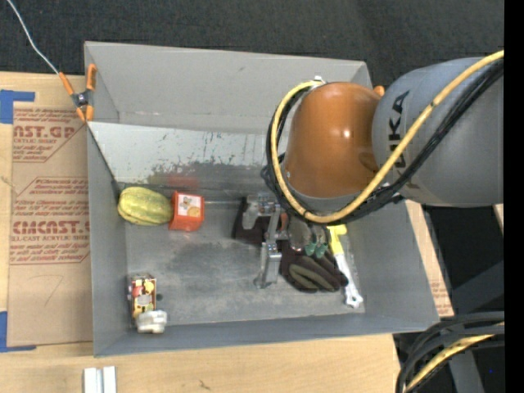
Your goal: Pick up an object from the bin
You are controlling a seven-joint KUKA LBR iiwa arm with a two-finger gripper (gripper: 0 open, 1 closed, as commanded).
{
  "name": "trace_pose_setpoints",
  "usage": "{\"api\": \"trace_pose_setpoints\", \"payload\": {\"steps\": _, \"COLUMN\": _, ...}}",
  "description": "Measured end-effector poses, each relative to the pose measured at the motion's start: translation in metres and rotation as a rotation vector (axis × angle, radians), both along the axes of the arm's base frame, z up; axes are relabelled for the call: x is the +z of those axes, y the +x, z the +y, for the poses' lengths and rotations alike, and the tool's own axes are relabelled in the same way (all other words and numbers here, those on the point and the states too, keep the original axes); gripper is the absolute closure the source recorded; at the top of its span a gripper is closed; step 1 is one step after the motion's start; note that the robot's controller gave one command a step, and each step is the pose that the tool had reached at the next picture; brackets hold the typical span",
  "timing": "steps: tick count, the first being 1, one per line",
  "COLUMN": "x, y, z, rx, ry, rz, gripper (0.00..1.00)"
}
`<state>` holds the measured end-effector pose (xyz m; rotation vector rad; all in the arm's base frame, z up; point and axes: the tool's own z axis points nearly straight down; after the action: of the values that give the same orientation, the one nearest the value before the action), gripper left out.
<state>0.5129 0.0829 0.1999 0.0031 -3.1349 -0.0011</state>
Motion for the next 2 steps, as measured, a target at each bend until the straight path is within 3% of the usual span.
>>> {"api": "trace_pose_setpoints", "payload": {"steps": 1, "x": 0.005, "y": 0.001, "z": -0.001, "rx": -0.002, "ry": 0.001, "rz": -0.008, "gripper": 0.0}}
{"api": "trace_pose_setpoints", "payload": {"steps": 2, "x": -0.058, "y": 0.036, "z": -0.023, "rx": 0.036, "ry": 0.0, "rz": -0.004, "gripper": 0.0}}
